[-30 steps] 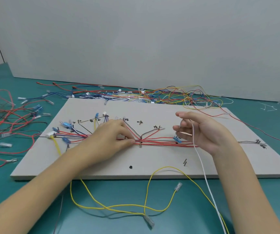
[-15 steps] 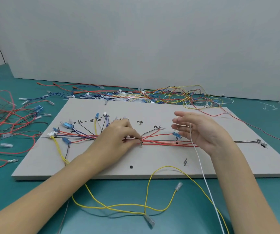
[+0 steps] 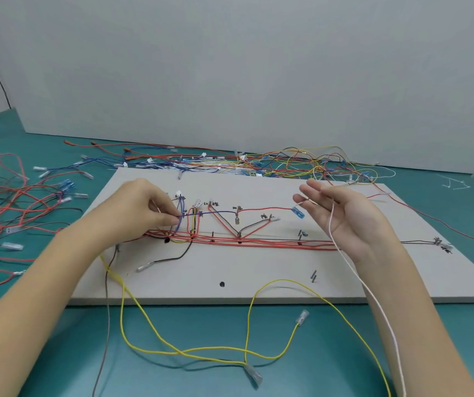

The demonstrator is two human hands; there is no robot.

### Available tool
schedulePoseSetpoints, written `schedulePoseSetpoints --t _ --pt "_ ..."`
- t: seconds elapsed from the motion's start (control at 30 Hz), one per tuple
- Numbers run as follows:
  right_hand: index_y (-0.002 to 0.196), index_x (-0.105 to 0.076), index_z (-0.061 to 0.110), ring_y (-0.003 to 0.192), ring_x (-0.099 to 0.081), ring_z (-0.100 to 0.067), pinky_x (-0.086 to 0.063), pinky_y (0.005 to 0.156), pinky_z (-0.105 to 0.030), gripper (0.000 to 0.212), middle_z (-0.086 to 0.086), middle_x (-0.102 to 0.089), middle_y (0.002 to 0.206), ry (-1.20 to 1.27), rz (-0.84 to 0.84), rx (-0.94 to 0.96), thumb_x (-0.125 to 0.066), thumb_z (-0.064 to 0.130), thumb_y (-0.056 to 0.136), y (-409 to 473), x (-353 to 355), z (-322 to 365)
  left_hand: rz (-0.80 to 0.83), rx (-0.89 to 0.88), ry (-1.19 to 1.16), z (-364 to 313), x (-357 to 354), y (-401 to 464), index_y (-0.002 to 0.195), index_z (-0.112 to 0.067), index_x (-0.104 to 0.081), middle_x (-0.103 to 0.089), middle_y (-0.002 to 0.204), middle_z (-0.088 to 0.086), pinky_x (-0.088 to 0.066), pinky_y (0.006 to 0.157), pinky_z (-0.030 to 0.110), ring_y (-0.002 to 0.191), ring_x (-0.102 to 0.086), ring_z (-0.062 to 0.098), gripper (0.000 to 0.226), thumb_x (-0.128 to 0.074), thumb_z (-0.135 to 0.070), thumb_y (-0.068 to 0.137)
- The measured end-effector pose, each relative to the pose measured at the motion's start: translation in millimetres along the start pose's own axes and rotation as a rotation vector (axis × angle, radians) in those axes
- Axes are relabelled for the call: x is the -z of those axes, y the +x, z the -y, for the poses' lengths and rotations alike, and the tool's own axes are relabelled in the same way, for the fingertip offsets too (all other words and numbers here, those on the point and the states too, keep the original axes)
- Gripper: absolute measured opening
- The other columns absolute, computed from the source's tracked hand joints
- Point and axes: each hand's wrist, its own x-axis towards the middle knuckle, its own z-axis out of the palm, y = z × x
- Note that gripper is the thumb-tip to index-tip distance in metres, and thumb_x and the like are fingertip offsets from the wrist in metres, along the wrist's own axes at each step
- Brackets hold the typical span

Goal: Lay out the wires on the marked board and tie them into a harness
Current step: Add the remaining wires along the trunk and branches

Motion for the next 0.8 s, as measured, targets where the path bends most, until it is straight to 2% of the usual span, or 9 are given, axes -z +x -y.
schedulePoseSetpoints --t 0.17,0.33,0.43,0.57,0.73,0.8 --pt "0.110 -0.059 -0.005 0.089 -0.073 -0.031 -0.060 0.072 -0.027 0.021 -0.016 -0.074 0.097 0.051 0.047 0.039 -0.043 0.004 0.099 1 -12 7 0.111 0.054 0.036 -2 4 -2 0.065 -0.029 -0.076 -0.072 0.063 -0.013 -0.048 0.063 0.021 0.061 -0.067 0.000 0.017 -0.086 -0.016 0.070" --pt "0.120 -0.055 -0.004 0.103 -0.068 -0.033 -0.060 0.072 -0.027 0.028 -0.017 -0.070 0.111 0.007 0.042 0.074 -0.042 0.002 0.097 4 -26 10 0.132 0.071 0.057 -3 5 -4 0.062 -0.028 -0.076 -0.071 0.061 -0.012 -0.044 0.058 0.019 0.057 -0.065 0.000 0.016 -0.087 -0.019 0.068" --pt "0.122 -0.058 0.003 0.099 -0.065 -0.027 -0.059 0.070 -0.028 0.030 -0.008 -0.073 0.110 -0.093 0.024 0.096 -0.044 0.005 0.095 8 -34 12 0.089 0.070 0.111 -5 1 -4 0.060 -0.027 -0.075 -0.069 0.060 -0.015 -0.042 0.056 0.020 0.058 -0.061 -0.001 0.017 -0.087 -0.019 0.069" --pt "0.122 -0.062 0.017 0.094 -0.055 -0.015 -0.049 0.068 -0.025 0.033 0.008 -0.074 0.107 -0.342 -0.039 0.144 -0.050 0.014 0.091 20 -50 12 0.086 0.065 0.175 -6 1 -4 0.060 -0.030 -0.074 -0.067 0.060 -0.021 -0.043 0.059 0.022 0.060 -0.060 -0.001 0.019 -0.085 -0.020 0.072" --pt "0.126 -0.056 0.010 0.087 -0.058 -0.019 -0.053 0.062 -0.025 0.036 -0.002 -0.069 0.117 -0.276 -0.016 0.119 -0.050 0.008 0.091 37 -69 8 0.107 0.044 0.249 -7 0 -6 0.063 -0.032 -0.072 -0.064 0.064 -0.029 -0.040 0.059 0.022 0.065 -0.058 -0.003 0.019 -0.083 -0.021 0.074" --pt "0.125 -0.056 0.009 0.085 -0.057 -0.019 -0.053 0.061 -0.026 0.035 -0.005 -0.067 0.119 -0.291 -0.045 0.116 -0.052 0.007 0.090 45 -73 4 0.116 0.037 0.244 -8 -1 -7 0.064 -0.032 -0.071 -0.065 0.066 -0.027 -0.042 0.060 0.023 0.064 -0.058 -0.005 0.018 -0.082 -0.021 0.074"
